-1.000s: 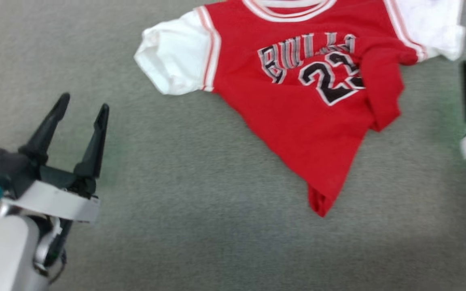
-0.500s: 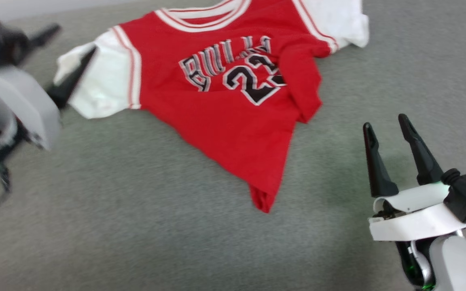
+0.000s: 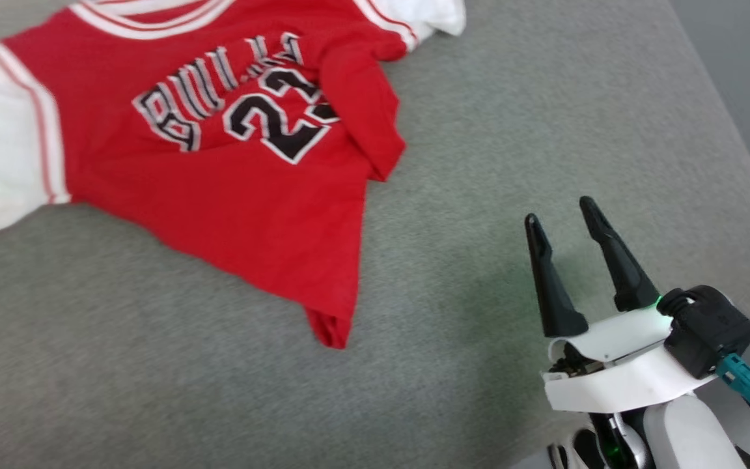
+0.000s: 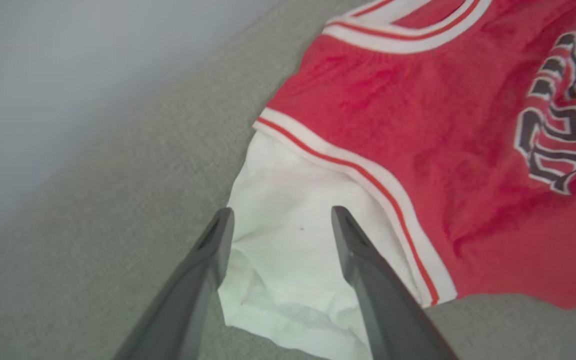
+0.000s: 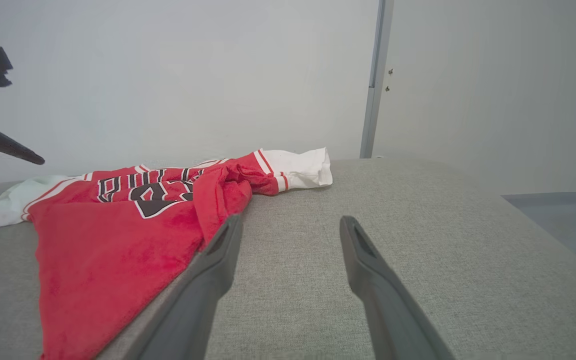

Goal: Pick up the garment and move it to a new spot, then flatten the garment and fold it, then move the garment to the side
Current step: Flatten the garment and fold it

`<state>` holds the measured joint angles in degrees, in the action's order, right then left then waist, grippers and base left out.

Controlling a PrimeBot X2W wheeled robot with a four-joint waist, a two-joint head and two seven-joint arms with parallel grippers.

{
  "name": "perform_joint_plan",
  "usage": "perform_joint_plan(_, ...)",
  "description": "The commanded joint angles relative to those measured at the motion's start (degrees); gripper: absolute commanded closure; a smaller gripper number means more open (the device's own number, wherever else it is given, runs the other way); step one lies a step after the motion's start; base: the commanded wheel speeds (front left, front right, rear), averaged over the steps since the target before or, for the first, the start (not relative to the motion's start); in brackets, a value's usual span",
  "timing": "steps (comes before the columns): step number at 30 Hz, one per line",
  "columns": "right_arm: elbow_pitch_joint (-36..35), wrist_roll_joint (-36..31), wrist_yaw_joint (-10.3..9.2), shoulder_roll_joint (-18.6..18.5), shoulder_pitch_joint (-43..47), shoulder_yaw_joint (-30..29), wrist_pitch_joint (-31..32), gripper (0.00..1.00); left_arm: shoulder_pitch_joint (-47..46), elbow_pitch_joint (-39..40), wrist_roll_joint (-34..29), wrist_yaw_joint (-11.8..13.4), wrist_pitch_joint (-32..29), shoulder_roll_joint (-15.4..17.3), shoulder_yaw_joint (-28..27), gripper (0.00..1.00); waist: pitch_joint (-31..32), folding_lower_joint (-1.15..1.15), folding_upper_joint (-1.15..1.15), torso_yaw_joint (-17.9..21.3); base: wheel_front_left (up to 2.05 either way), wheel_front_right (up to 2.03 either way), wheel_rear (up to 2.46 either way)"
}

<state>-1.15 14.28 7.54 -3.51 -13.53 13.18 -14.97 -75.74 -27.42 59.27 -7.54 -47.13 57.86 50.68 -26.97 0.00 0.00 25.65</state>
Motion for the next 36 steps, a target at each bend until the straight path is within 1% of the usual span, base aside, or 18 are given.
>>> perform_joint_plan(1, -0.2, 0.7, -0.10, 0.2, -0.2, 0.6, -0.3, 0.00, -1.3, -0.1, 1.1, 0.1, -3.2, 1.3, 1.4, 0.00, -3.6, 0.00, 0.00, 4.5, 0.00, 0.00, 0.00)
perform_joint_plan(3, 0.1, 0.4, -0.10, 0.4, -0.2, 1.0, -0.3, 0.00, -2.0, 0.4, 2.5, 0.1, -6.3, 3.1, 2.9, 0.00, -3.9, 0.00, 0.00, 5.2, 0.00, 0.00, 0.00)
perform_joint_plan(4, 0.0, 0.2, -0.10, 0.4, -0.1, 1.1, -0.3, 0.00, -2.5, 0.4, 3.1, 0.1, -6.8, 3.8, 3.3, 0.00, -4.0, 0.00, 0.00, 5.4, 0.00, 0.00, 0.00)
perform_joint_plan(8, -0.3, 0.2, -0.10, 0.6, 0.2, 1.4, -0.3, 0.00, -3.8, 0.3, 4.2, 0.1, -5.9, 5.8, 4.7, 0.00, -4.7, 0.00, 0.00, 6.0, 0.00, 0.00, 0.00)
perform_joint_plan(13, 0.0, -0.4, -0.10, 0.6, -1.0, 1.9, -0.3, 0.00, -5.0, 0.0, 3.7, 0.1, -5.0, 6.7, 7.7, 0.00, -5.6, 0.00, 0.00, 5.7, 0.00, 0.00, 0.00)
perform_joint_plan(16, 0.2, -0.8, -0.10, 0.6, -1.5, 2.1, -0.3, 0.00, -4.5, 0.0, 5.8, 0.1, -6.0, 6.5, 9.6, 0.00, -5.9, 0.00, 0.00, 5.2, 0.00, 0.00, 0.00)
perform_joint_plan(17, 0.2, -0.9, -0.10, 0.7, -1.8, 2.2, -0.3, 0.00, -4.6, 0.1, 6.5, 0.1, -6.1, 6.4, 10.1, 0.24, -6.1, 0.00, 0.00, 5.0, 0.00, 0.00, 0.00)
perform_joint_plan(18, 0.1, -1.1, -0.10, 0.6, -2.1, 2.3, -0.3, 0.00, -4.6, 0.5, 7.1, 0.1, -6.1, 6.3, 10.6, 0.54, -6.2, 0.00, 0.00, 4.8, 0.00, 0.00, 0.00)
perform_joint_plan(20, -0.1, -1.6, -0.10, 0.7, -3.1, 2.7, 0.1, 0.00, -5.2, 1.2, 7.8, 0.1, -5.6, 6.4, 11.4, 0.92, -6.4, 0.00, 0.00, 4.4, 0.00, 0.00, 0.00)
perform_joint_plan(21, -0.3, -1.8, -0.10, 0.6, -3.6, 3.0, 0.5, 0.00, -5.5, 1.4, 8.2, 0.1, -5.1, 6.3, 11.7, 1.00, -6.5, 0.00, 0.00, 4.1, 0.00, 0.00, 0.00)
perform_joint_plan(24, -1.1, -2.2, -0.10, -1.3, -6.5, 3.9, 2.9, 0.00, -6.8, 1.9, 8.9, 0.1, -3.3, 5.7, 12.2, 1.00, -7.1, 0.00, 0.00, 3.1, 0.00, 0.00, 0.00)
perform_joint_plan(25, -1.1, -2.2, -0.10, -1.3, -6.5, 3.9, 2.9, 0.00, -6.8, 1.9, 8.9, 0.1, -3.3, 5.7, 12.2, 1.00, -7.1, 0.00, 0.00, 3.1, 0.00, 0.00, 0.00)
perform_joint_plan(27, -2.0, -1.2, -0.10, -3.0, -9.6, 5.1, 5.4, 0.00, -8.0, 2.4, 8.9, 0.1, -2.3, 5.2, 12.8, 1.00, -7.8, 0.00, 0.00, 2.1, 0.00, 0.00, 0.00)
perform_joint_plan(29, -2.4, -0.6, -0.10, -5.4, -13.6, 5.8, 8.9, 0.00, -9.5, 2.7, 8.8, 0.1, -0.8, 4.6, 13.0, 1.00, -8.6, 0.00, 0.00, 1.2, 0.00, 0.00, 0.00)
perform_joint_plan(33, -1.4, 4.5, -0.10, -9.6, -23.7, 6.7, 16.6, 0.00, -12.5, 3.7, 8.2, 0.1, 2.0, 3.2, 14.2, 1.00, -10.6, 0.00, 0.00, -1.4, 0.00, 0.00, 0.00)
perform_joint_plan(36, 1.5, 9.6, -0.10, -12.7, -32.1, 7.1, 23.5, 0.00, -14.6, 4.6, 8.8, 0.1, 4.2, 1.7, 15.2, 1.00, -12.4, 0.00, 0.00, -4.0, 0.00, 0.00, 0.00)
